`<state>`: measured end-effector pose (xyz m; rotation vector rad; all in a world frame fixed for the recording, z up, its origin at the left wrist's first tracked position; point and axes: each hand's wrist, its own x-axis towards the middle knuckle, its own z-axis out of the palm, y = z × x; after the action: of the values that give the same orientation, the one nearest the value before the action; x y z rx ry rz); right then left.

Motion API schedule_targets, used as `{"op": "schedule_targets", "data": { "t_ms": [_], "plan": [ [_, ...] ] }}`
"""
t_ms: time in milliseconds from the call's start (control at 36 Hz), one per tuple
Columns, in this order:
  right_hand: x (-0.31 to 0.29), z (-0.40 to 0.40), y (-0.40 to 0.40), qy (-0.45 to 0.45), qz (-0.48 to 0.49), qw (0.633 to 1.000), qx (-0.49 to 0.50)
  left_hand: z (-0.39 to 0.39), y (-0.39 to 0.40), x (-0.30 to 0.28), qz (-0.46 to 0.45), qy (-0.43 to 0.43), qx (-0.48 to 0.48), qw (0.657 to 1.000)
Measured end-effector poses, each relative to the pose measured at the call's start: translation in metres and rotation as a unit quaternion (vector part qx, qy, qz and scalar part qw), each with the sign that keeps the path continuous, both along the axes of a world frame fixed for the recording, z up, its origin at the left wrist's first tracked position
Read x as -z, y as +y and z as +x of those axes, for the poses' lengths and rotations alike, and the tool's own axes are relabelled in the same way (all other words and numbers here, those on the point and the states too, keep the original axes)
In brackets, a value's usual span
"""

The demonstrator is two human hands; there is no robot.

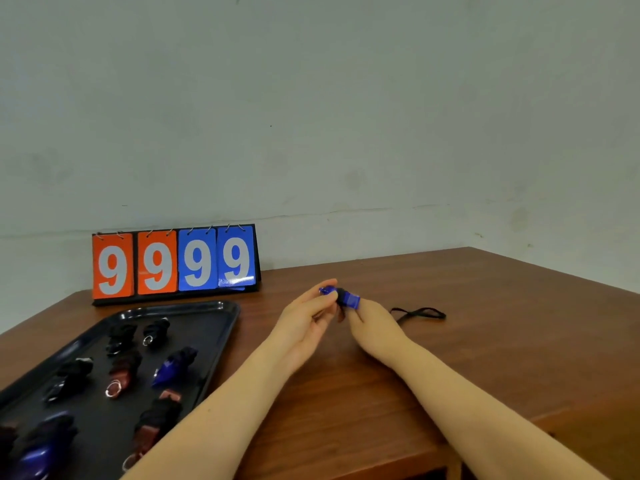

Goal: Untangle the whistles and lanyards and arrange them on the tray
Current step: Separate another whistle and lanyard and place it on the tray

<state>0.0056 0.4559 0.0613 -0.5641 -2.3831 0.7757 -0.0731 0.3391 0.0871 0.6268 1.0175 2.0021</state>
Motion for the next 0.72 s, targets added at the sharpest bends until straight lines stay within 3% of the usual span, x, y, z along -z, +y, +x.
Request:
{"op": "schedule_targets", "data": {
  "t_ms": [250, 444, 583, 722],
  "plan": [
    [0.0, 0.002, -0.007, -0.059, 0.127, 0.989, -0.055, -0.016, 0.006, 0.007, -0.003, 0.013, -0.092, 0.996],
    [-0.001, 0.001, -0.015, -0.054, 0.158, 0.981, -0.1, -0.024, 0.004, 0.014, -0.071, 0.159, -0.145, 0.974],
    [-0.005, 0.003, -0.012, 0.045, 0.093, 0.99, -0.096, -0.03, 0.004, 0.015, -0.143, 0.267, -0.172, 0.937],
    [-0.01, 0.005, -0.001, 0.162, -0.031, 0.986, -0.021, -0.025, 0.002, 0.012, -0.115, 0.278, -0.108, 0.947]
  ]
}}
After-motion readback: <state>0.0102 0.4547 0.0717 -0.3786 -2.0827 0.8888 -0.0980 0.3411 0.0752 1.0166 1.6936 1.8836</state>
